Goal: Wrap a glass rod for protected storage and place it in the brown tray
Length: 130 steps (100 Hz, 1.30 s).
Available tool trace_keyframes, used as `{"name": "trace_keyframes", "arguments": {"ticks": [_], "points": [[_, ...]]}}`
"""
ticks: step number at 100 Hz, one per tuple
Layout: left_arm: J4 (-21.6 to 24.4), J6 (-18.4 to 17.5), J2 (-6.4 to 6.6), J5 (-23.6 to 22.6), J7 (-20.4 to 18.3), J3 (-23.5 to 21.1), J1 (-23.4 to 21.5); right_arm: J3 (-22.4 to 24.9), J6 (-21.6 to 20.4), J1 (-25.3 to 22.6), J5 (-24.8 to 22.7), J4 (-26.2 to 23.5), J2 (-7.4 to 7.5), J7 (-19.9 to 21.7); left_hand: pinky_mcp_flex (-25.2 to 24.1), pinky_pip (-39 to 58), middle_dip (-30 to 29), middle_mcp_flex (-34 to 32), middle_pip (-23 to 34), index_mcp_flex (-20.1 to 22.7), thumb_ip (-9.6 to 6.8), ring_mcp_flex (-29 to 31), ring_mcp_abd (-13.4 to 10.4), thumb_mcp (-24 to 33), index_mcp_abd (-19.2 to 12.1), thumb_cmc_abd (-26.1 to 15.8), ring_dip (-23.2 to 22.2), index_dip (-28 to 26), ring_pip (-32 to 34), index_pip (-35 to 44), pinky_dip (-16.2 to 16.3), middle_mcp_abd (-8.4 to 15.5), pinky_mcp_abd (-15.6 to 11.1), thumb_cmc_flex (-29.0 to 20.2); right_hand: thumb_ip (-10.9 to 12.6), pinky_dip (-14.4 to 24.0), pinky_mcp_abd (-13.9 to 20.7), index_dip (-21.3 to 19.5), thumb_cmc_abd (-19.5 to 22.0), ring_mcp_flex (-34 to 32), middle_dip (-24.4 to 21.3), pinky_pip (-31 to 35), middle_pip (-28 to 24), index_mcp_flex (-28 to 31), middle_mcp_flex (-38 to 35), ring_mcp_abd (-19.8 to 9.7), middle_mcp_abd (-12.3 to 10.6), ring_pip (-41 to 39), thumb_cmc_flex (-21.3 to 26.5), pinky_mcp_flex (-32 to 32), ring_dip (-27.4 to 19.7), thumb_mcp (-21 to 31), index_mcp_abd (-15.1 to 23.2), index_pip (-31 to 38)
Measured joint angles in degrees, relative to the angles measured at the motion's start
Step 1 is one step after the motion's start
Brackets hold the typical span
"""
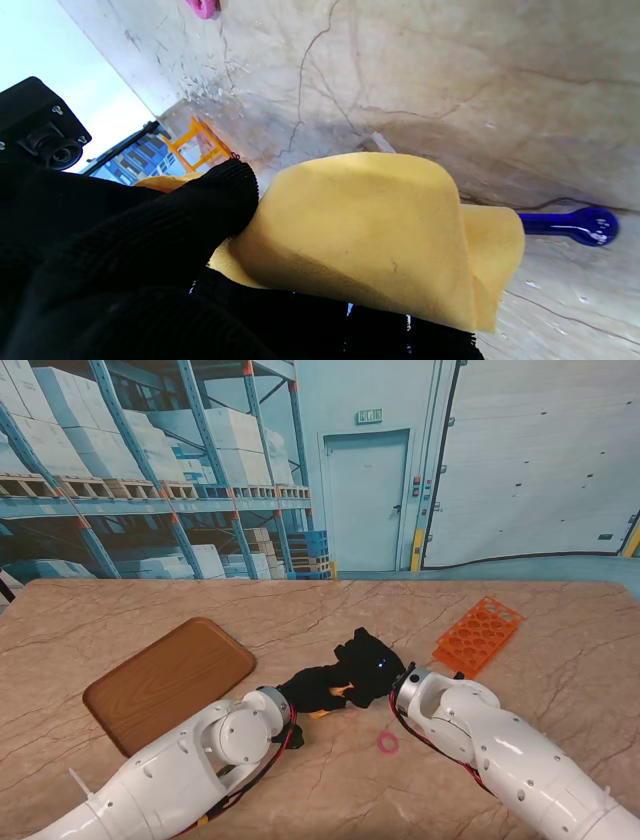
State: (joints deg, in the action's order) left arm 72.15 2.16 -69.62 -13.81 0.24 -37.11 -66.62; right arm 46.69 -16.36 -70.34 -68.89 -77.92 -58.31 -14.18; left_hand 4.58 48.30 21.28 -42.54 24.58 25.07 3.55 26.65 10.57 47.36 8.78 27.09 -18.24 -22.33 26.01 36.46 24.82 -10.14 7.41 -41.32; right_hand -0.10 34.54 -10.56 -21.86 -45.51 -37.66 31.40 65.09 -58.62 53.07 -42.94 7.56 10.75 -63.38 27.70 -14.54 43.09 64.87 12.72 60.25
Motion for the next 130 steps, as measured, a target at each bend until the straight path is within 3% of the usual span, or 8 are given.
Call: {"name": "trace_keyframes", "arguments": {"ticks": [23, 43, 56, 64, 96, 109, 122, 130], "points": [[0.17, -0.12, -0.44, 4.30, 0.18, -1.13, -0.84, 0.18, 0.05, -0.17, -0.02, -0.33, 0.00, 0.08, 1.12, 1.03, 9.47, -11.57, 0.74, 6.56, 3.87, 7.66, 1.83, -2.64, -0.92, 0.04, -3.43, -0.47, 6.71, 7.54, 0.53, 0.14, 0.59, -10.52, -0.21, 0.00, 0.00, 0.01, -0.02, 0.00, 0.00, 0.00, 0.00, -0.06, 0.00, 0.00, 0.00, 0.00, 0.00, 0.00, 0.03, 0.09, 0.14, 0.20], [0.44, 0.50, -0.78, 5.80, 0.12, -1.65, -1.49, 0.52, 0.13, -0.51, 0.15, -0.77, -0.01, 0.98, 6.24, 9.92, 18.98, -14.77, 3.12, 7.20, 3.87, 10.64, 4.16, -3.52, -1.00, 0.07, -8.55, -0.39, 14.02, 13.46, 5.18, 0.24, 2.61, -11.79, -0.23, 0.00, 0.00, 0.04, -0.16, 0.00, 0.00, 0.00, 0.00, 0.02, 0.00, 0.00, 0.00, 0.00, -0.02, 0.00, 0.04, 0.09, 0.54, 0.35], [0.68, 0.53, -0.82, 7.26, 0.01, -1.97, -1.80, 0.80, 0.15, -0.74, 0.17, -1.17, -0.01, 1.38, 7.62, 11.44, 19.89, -14.78, 3.12, 7.20, 3.87, 11.47, 5.86, -3.54, -1.41, 0.08, -10.54, -0.39, 14.81, 14.64, 5.50, 0.26, 4.97, -13.04, -0.23, 0.00, 0.00, 0.05, -0.16, 0.00, 0.00, 0.00, 0.00, 0.02, 0.00, 0.00, 0.00, 0.00, -0.02, 0.00, 0.04, 0.09, 0.54, 0.43], [0.93, 0.58, -0.82, 7.88, -0.21, -2.25, -2.07, 0.88, 0.14, -0.80, 0.18, -1.33, 0.00, 1.44, 11.80, 15.65, 20.52, -14.78, 3.56, 7.20, 4.64, 11.48, 7.64, -4.27, -1.44, 0.08, -11.57, -0.42, 15.75, 15.35, 7.25, 0.26, 10.64, -13.96, -0.24, 0.00, -0.01, 0.13, -0.19, 0.00, 0.00, 0.00, 0.00, 0.24, 0.00, 0.00, 0.00, 0.00, -0.09, 0.00, 0.04, 0.04, 0.76, 0.50], [2.14, 1.72, -0.82, 8.95, 0.08, -2.84, -3.10, 1.37, -0.03, -1.22, 0.15, -1.75, 0.01, 1.63, 25.16, 37.97, 30.60, -10.97, 9.58, 4.10, 4.99, 15.86, 9.96, -18.04, -3.75, -5.10, -31.23, -9.30, 36.03, 20.08, 22.26, 0.43, 12.30, -21.97, -0.25, 0.00, -0.01, 0.23, -0.32, 0.00, 0.00, 0.00, -0.01, 0.29, 0.00, 0.00, 0.00, 0.00, -0.09, 0.00, 0.04, 0.01, 1.08, 0.60], [2.58, 2.05, -0.83, 9.21, 0.07, -3.03, -3.42, 1.92, -0.06, -1.69, 0.04, -2.17, 0.01, 1.81, 33.86, 47.19, 33.92, -9.10, 14.93, 3.27, 4.99, 19.69, 6.14, -23.84, -3.82, -6.93, -41.30, -12.16, 46.07, 20.78, 27.43, 0.19, 7.90, -24.68, -0.22, 0.00, -0.01, 0.23, -0.32, 0.00, 0.01, 0.00, -0.01, 0.29, 0.00, 0.00, 0.00, 0.00, -0.09, 0.00, 0.04, 0.01, 1.12, 0.61], [2.78, 2.05, -0.92, 9.18, 0.18, -2.94, -3.50, 3.15, -0.18, -2.72, -0.41, -2.98, 0.00, 2.12, 50.83, 55.25, 36.01, -9.89, 22.69, 2.18, 4.99, 29.87, -1.98, -25.85, -3.88, -7.44, -44.08, -13.49, 56.95, 21.45, 16.31, 0.03, -0.20, -25.27, -0.19, 0.00, -0.02, 0.23, -0.32, 0.00, 0.04, 0.00, -0.01, 0.05, 0.00, 0.00, 0.00, 0.00, -0.09, 0.00, 0.04, 0.01, 1.11, 0.62], [3.04, 2.05, -1.04, 8.85, 0.41, -2.85, -3.59, 4.58, -0.27, -3.86, -0.98, -3.80, -0.04, 2.30, 55.56, 55.82, 36.08, -10.44, 28.07, 1.61, 4.99, 34.92, -5.03, -25.97, -3.99, -7.97, -43.86, -13.56, 59.82, 22.05, 18.57, 0.94, -2.37, -24.91, -1.31, 0.00, -0.02, 0.23, 0.04, 0.00, 0.09, 0.00, -0.01, -0.38, 0.00, 0.00, 0.00, 0.00, -0.07, 0.00, 0.04, 0.08, 1.11, 0.62]]}}
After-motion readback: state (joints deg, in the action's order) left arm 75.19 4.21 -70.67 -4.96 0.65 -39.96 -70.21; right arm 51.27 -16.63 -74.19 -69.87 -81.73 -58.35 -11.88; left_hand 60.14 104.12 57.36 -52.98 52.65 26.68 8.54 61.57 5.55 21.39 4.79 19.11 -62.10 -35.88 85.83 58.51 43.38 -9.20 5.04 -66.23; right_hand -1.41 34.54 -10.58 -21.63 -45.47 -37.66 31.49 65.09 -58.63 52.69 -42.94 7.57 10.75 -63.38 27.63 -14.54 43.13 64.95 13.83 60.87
